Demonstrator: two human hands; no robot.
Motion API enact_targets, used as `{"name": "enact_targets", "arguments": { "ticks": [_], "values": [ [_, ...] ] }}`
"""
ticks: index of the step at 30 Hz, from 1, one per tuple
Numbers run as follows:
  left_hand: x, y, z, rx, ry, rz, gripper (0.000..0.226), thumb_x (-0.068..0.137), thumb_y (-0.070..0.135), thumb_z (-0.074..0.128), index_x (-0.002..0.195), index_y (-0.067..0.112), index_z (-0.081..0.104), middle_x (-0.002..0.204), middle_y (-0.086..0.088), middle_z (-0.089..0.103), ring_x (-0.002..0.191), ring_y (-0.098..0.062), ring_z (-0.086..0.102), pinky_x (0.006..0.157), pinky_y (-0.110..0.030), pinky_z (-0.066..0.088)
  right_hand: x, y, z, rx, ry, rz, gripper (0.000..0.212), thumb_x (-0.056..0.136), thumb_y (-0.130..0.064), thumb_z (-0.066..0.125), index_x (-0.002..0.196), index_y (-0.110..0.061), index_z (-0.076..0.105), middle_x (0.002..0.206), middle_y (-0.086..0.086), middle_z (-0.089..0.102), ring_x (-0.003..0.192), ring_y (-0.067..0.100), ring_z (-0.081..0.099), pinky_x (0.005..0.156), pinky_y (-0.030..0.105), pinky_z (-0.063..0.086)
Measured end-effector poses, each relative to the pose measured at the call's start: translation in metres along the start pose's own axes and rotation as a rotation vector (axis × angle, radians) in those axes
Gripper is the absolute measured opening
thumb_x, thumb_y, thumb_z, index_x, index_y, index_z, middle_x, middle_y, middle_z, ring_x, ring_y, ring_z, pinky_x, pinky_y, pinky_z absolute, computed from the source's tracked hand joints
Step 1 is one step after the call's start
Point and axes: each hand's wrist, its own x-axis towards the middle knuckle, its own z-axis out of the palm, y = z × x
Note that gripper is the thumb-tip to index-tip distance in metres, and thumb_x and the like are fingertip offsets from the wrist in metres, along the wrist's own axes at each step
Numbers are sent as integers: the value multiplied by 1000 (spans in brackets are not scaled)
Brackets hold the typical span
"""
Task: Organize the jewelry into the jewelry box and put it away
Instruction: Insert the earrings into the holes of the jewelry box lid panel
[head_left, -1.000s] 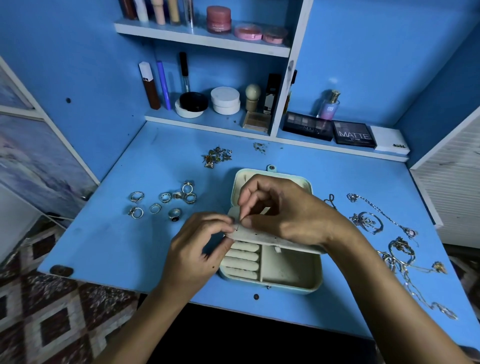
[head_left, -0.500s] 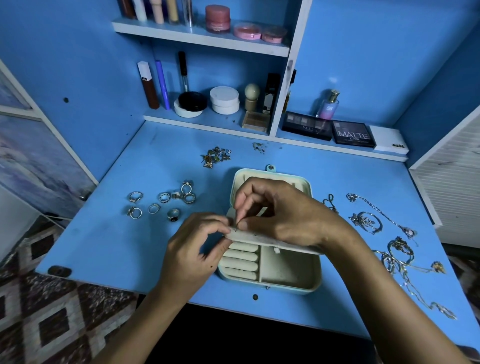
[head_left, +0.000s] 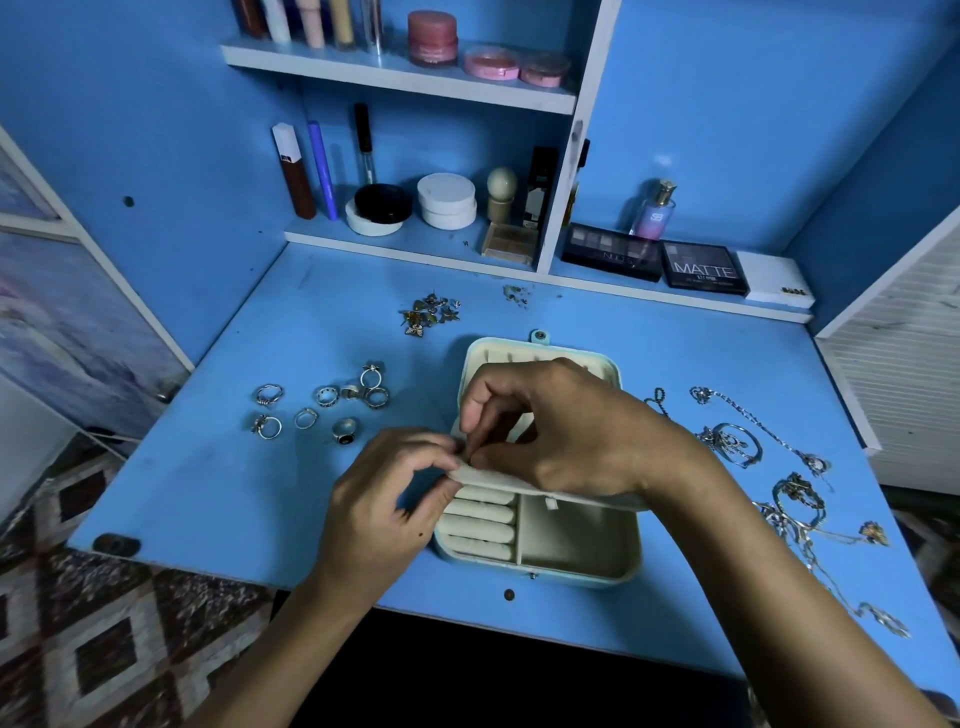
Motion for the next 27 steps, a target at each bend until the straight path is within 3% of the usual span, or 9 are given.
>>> {"name": "enact_targets", "arguments": {
  "ticks": [9,19,27],
  "values": [
    [1,0,0,11,-3,0,14,86,10,68,94,17,59,100,6,64,94,-16,66,83,-29,51,1,-9,-2,-88,-14,7,22,87,-13,73,98,-27,61,85,-18,72,81,0,67,75,19,52],
    [-1,1,0,45,8,24,11,87,12,68,92,15,59,98,5,63,91,-15,64,83,-25,49,5,-10,5,-179,-11,-24,21,83,-18,75,90,-27,58,82,-9,71,78,8,65,75,35,54],
    [-2,0,0,47,-5,16,9,87,13,66,92,16,59,97,6,62,92,-14,63,84,-24,49,7,-4,9,-196,21,-65,22,82,-19,75,87,-27,55,79,-6,70,75,13,64,71,38,54]
  ]
}}
